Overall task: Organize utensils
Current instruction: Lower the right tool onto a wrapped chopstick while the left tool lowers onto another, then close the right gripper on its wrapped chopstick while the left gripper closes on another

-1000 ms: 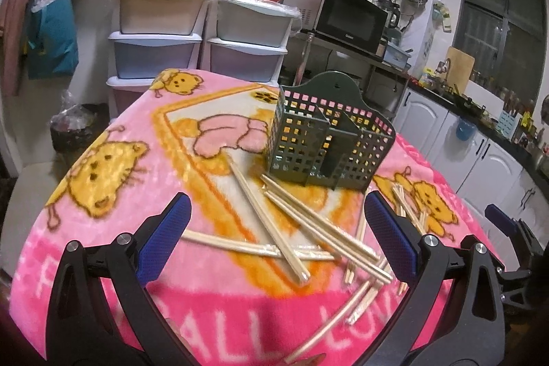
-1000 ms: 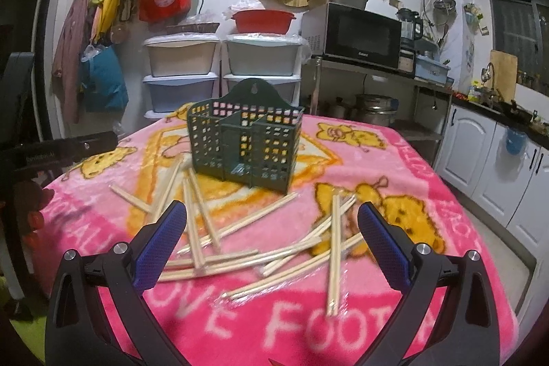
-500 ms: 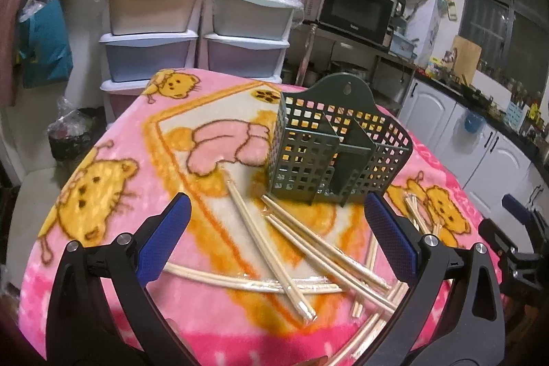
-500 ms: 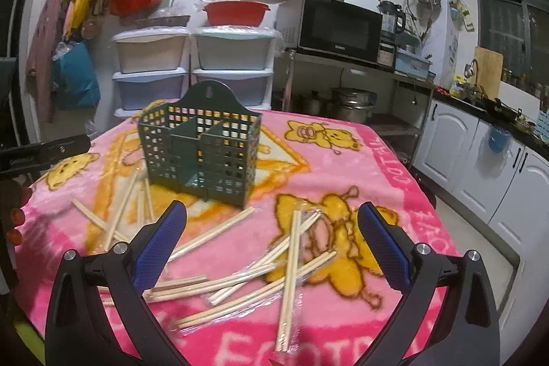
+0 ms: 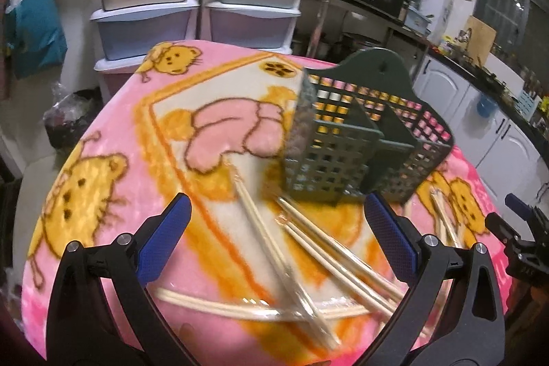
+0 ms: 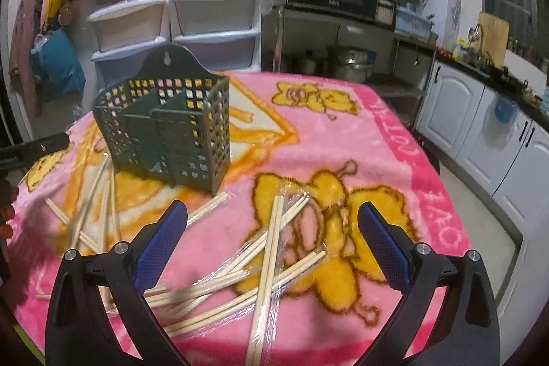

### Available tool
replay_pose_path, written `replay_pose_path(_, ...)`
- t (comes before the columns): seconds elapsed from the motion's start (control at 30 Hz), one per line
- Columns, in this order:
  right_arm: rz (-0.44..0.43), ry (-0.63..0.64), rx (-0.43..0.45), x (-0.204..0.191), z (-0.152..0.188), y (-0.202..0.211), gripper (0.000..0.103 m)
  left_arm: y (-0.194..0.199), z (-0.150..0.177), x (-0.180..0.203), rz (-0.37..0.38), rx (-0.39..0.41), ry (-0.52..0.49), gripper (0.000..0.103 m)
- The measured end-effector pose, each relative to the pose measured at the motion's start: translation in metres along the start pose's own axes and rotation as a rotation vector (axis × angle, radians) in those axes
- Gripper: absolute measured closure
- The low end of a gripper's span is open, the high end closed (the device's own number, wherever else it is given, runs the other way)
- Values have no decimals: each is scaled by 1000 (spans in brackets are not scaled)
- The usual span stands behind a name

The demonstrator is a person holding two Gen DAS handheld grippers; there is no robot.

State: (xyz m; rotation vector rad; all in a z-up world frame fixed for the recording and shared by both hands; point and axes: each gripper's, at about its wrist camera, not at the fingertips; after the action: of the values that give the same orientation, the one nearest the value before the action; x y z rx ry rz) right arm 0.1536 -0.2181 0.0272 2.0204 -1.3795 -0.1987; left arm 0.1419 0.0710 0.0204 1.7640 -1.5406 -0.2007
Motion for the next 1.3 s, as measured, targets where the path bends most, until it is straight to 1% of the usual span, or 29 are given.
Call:
replay_pose_path(0.03,-8,1,-12,1,0,-5,15,-3,-2,-2,-4,-6,4,10)
replay_pose_path(0.07,-16,4,-32,3,-1,-12,19,-7,-5,-6,-8,-14,11,10)
replay_pose_path(0.1,-26,7,-49,3,-1,-18,20,-11,-7,-9,-10,-23,16,10)
replay_pose_path(0.17,-40,8,-78,5,-3,-30,27,-19,-11,-16,-25,-45,25,10)
replay_pose_path(0.2,-52,6,-93,6,-3,-37,28,-24,-13,-20,-32,-61,24,10)
replay_pose_path(0.3,-94,5,-141,9,-5,-58,36,-36,-16,-27,-48,-106,32,12)
replay_pose_path(0.37,-117,-4,-172,11,-6,-74,43,-45,-18,-35,-42,-149,50,20)
replay_pose_path(0.43,-133,-12,-197,13,-9,-88,49,-55,-21,-43,-42,-183,77,26)
replay_pose_path(0.53,-140,-10,-217,15,-13,-104,53,-66,-24,-53,-33,-214,106,36)
replay_pose_path(0.6,-152,-8,-230,15,-16,-112,56,-73,-27,-57,-22,-237,123,37)
replay_pose_path(0.67,-158,3,-241,13,-19,-119,57,-79,-29,-59,-6,-258,146,46)
replay_pose_path(0.8,-151,11,-261,13,-21,-130,59,-94,-33,-64,27,-304,206,54)
replay_pose_path(0.87,-144,14,-274,14,-21,-134,62,-100,-34,-64,26,-311,217,60)
replay_pose_path(0.9,-142,11,-283,15,-21,-137,63,-104,-36,-64,24,-312,223,61)
replay_pose_path(0.97,-145,1,-295,18,-19,-141,71,-109,-39,-65,24,-316,233,64)
replay_pose_path(1.03,-150,-7,-297,20,-19,-144,75,-112,-41,-65,19,-317,237,67)
replay_pose_path(1.07,-151,-12,-296,22,-19,-145,81,-113,-42,-64,15,-317,236,70)
replay_pose_path(1.1,-150,-14,-293,23,-19,-146,84,-115,-43,-64,10,-318,232,71)
replay_pose_path(1.17,-160,-22,-286,25,-20,-147,90,-117,-45,-64,12,-315,234,80)
replay_pose_path(1.2,-164,-27,-283,25,-21,-146,92,-118,-45,-64,13,-316,234,83)
replay_pose_path(1.23,-169,-31,-278,26,-21,-145,94,-120,-45,-64,13,-315,234,90)
replay_pose_path(1.27,-175,-36,-273,27,-22,-144,95,-122,-46,-65,15,-318,234,95)
replay_pose_path(1.3,-179,-42,-266,29,-23,-143,96,-122,-46,-65,18,-321,233,95)
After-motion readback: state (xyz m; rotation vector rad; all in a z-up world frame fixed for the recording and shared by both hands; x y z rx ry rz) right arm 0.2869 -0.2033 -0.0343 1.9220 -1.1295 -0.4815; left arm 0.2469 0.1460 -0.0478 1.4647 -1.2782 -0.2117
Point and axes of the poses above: each gripper's, at about its wrist camera, not at the fingertips, and y roughly against the way its jaws point, x to its right, z to its underside, and after that the axes turned 14 degrees about y, right-handed
